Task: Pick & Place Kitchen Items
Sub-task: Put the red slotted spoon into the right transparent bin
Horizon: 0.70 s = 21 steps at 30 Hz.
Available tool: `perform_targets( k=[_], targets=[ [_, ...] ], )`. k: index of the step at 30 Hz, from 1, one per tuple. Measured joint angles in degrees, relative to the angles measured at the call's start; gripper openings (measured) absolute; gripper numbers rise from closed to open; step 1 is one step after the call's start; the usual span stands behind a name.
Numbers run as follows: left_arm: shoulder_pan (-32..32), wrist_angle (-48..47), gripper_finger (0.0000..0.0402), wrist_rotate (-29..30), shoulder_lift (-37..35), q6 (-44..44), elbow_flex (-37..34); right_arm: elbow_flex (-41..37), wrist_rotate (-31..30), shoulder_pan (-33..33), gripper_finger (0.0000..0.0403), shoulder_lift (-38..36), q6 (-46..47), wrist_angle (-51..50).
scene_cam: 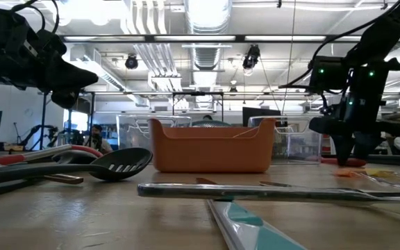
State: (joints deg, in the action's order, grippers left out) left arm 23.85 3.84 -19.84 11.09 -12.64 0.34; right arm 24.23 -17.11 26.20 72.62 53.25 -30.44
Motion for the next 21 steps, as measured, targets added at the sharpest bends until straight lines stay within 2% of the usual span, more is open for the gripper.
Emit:
perform_targets(
  k=[6,13,21],
  targets=[
    [0.01,0.0,0.0036,0.0,0.0,0.0,0.0,-0.02,-0.24,0.0,0.0081,-0.02,0.91,-0.14],
    [-0.01,0.02,0.0038,0.0,-0.01,0.0,0.0,-0.09,-0.37,0.0,0.0081,-0.59,2.11,-0.5],
    [-0.01,0.0,0.0037,0.0,0.0,0.0,0.0,-0.55,-0.94,0.1,0.0081,-6.03,4.45,-5.46]
  ],
)
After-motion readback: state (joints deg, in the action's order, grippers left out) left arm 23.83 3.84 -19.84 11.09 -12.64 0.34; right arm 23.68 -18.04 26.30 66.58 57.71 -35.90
